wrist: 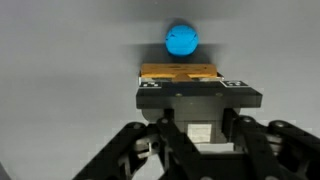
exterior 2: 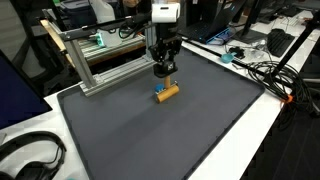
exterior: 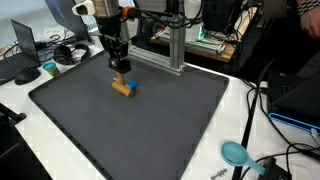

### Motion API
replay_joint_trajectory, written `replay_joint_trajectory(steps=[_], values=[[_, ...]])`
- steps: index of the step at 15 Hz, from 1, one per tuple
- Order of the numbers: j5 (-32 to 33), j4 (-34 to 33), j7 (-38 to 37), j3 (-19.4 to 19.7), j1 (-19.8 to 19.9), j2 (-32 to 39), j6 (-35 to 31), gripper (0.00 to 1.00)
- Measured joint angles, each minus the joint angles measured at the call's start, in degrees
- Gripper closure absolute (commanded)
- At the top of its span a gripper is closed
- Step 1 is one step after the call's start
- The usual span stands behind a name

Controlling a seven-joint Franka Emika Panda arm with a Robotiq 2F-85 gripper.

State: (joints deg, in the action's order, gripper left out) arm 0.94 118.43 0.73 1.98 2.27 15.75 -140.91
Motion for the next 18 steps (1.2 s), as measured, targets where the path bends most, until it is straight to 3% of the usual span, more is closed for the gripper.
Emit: replay_joint_trajectory(steps=[4,12,18], values=[[0.0,-1.19,-0.93,0.06,0.0,-0.17,1.64,0.78],[-2.11,-7.23,-3.91,0.34,0.03,-8.42,17.36,0.78],[-3.01,-4.83,-2.79,0.5,0.31,-8.01,17.5,0.78]])
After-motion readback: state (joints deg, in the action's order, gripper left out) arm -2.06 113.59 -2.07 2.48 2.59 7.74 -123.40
